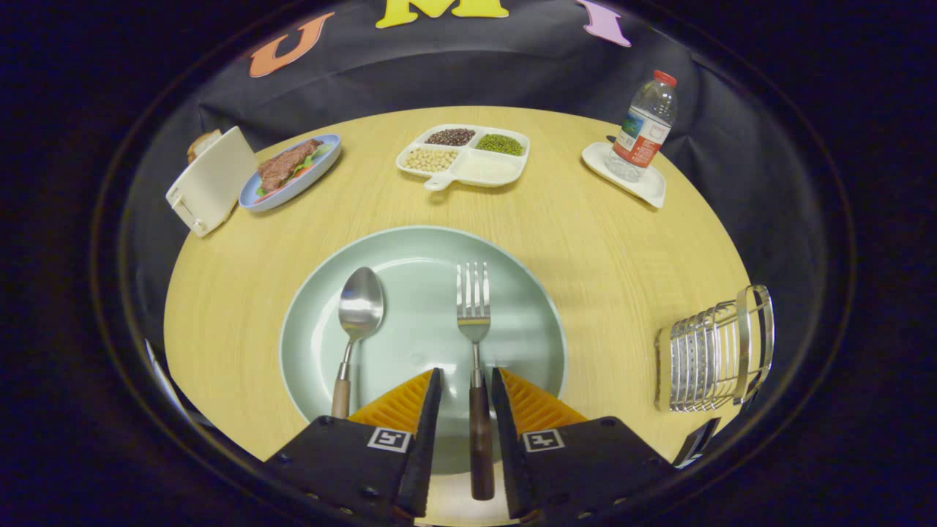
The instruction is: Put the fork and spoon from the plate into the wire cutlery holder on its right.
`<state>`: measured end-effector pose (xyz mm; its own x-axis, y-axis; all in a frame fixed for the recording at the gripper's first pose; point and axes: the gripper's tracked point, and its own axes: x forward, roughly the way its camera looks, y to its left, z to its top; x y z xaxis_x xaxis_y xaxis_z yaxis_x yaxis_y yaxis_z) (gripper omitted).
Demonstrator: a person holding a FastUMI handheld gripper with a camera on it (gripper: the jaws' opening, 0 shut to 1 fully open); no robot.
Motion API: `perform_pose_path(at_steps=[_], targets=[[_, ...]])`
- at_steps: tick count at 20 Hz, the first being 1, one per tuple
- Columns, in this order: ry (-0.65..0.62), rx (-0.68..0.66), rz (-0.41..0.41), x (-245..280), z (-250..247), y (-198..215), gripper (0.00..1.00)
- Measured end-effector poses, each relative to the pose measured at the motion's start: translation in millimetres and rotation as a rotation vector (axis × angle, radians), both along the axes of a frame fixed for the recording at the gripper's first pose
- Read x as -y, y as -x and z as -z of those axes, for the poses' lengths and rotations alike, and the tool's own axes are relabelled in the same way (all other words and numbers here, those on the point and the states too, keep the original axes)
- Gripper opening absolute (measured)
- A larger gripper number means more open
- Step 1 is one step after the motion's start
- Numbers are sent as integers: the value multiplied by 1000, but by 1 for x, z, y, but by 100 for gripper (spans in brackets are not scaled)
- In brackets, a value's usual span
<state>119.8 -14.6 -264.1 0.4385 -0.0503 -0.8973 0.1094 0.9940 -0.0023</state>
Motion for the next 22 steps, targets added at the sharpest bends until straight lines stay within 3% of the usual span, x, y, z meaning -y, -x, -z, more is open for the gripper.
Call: perform_pose_path(at_steps=[1,4,6,16,22], targets=[[-10,-19,11,0,3,2,38],[-56,-51,30,-5,5,1,11],[-7,-49,21,3,0,2,2],[-9,57,-65,14,-70,23,1],[-20,96,-37,58,-107,54,1]])
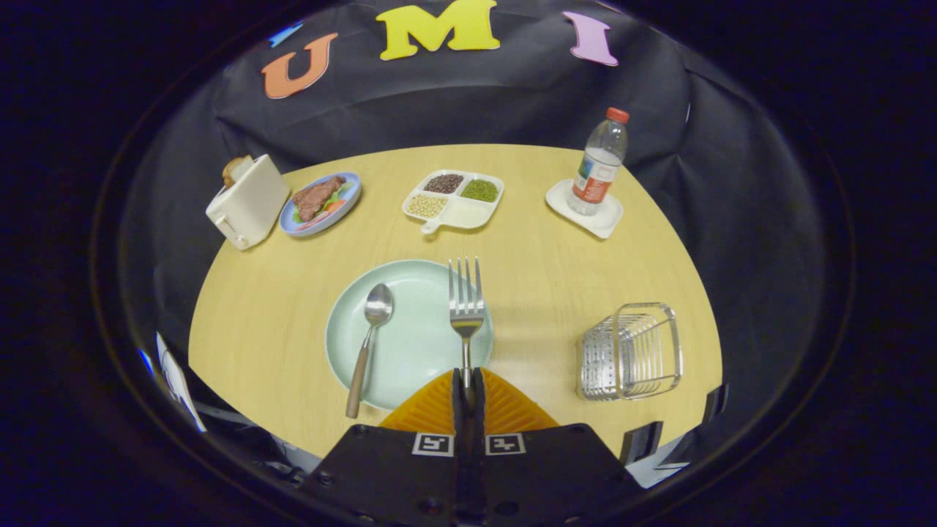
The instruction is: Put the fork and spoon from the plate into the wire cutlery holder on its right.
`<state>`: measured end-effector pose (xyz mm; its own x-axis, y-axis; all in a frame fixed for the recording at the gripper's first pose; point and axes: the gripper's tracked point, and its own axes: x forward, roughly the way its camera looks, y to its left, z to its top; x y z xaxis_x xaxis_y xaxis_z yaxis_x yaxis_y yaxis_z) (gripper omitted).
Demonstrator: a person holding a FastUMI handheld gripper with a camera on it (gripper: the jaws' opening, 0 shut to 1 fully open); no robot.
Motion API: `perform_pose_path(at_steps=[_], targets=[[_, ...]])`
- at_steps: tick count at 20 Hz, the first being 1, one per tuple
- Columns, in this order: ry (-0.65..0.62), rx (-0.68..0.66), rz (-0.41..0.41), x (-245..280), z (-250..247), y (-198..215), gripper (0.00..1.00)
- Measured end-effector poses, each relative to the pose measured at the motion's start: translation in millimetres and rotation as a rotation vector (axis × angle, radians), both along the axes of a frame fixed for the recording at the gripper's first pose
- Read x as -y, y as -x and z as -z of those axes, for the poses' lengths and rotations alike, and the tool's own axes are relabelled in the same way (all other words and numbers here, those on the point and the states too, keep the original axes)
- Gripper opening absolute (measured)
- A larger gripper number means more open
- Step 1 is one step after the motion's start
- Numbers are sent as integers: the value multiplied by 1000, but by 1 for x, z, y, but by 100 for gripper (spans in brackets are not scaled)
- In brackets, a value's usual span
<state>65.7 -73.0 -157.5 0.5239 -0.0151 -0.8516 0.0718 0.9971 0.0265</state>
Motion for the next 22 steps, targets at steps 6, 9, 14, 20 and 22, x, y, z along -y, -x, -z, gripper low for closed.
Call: perform_pose_path(at_steps=[6,9,14,20,22], targets=[[-18,1,88,75,-14,29,1],[-18,18,120,106,-20,42,1],[-20,-5,138,135,-13,54,1],[-35,-5,104,131,-12,55,4],[-29,3,116,134,-13,49,6]])
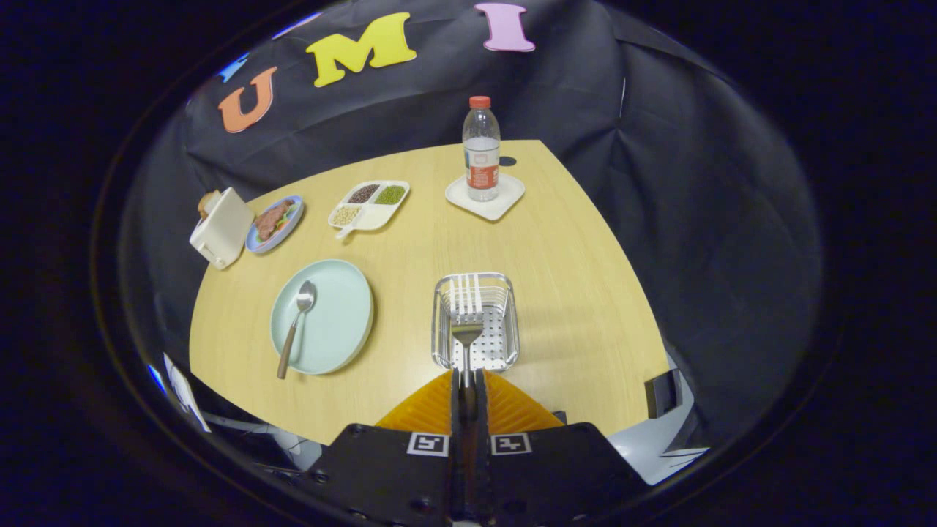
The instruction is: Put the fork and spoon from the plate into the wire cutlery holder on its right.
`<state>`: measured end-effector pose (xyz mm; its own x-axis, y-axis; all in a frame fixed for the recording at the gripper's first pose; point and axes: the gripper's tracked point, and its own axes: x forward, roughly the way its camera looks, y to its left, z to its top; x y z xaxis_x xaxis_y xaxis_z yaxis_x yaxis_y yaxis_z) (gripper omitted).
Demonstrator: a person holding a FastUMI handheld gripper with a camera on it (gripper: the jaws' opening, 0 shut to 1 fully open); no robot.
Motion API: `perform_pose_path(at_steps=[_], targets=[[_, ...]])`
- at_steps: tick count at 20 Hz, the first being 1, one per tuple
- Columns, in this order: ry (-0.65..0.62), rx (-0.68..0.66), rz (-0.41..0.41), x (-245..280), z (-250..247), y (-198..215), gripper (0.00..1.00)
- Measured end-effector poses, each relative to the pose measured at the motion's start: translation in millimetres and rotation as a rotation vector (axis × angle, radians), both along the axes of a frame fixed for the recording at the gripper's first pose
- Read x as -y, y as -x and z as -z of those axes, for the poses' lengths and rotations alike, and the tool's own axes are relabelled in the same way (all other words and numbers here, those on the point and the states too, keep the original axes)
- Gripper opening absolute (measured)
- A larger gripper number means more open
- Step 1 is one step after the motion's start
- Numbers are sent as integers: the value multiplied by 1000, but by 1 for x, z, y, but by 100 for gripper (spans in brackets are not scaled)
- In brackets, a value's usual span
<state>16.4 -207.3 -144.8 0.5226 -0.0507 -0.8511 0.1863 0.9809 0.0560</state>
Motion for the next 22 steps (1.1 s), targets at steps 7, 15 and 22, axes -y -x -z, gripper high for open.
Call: perform_pose_path(at_steps=[7,15,22], targets=[[38,55,21,6,-3,-18,23],[80,158,-46,-36,-28,-34,81],[61,202,-152,-110,-37,-49,93]])
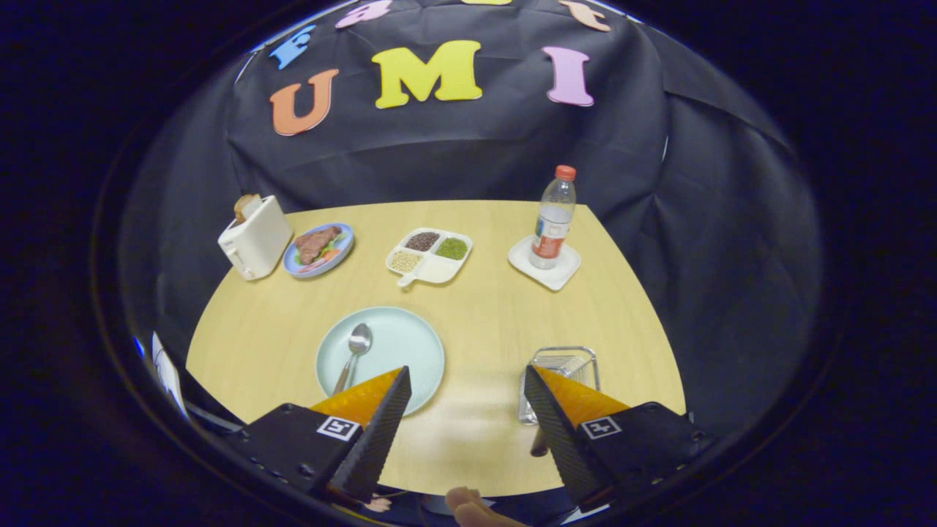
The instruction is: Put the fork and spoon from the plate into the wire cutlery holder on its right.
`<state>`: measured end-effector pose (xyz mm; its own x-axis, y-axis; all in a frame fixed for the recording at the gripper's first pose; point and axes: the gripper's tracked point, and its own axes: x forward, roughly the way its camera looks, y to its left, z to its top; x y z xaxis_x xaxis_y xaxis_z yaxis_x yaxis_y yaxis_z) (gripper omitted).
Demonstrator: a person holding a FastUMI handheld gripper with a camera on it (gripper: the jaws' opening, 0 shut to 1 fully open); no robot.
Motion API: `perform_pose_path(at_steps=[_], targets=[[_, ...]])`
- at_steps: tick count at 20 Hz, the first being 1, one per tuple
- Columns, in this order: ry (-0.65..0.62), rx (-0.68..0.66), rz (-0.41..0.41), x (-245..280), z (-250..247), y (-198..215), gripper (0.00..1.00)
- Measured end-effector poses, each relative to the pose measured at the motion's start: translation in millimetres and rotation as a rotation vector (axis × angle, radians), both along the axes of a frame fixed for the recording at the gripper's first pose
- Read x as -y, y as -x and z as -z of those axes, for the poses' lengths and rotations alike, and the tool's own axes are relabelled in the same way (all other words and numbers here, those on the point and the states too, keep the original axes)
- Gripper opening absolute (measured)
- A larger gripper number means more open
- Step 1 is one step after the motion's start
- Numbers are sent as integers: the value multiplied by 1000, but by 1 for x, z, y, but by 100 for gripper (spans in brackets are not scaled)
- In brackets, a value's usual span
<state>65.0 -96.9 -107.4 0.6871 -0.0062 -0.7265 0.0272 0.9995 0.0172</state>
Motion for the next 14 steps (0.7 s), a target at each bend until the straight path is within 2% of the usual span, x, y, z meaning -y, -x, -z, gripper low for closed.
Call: perform_pose_path(at_steps=[5,14], targets=[[7,-20,-69,-53,14,-7,94],[-53,-132,-95,-118,74,-29,94]])
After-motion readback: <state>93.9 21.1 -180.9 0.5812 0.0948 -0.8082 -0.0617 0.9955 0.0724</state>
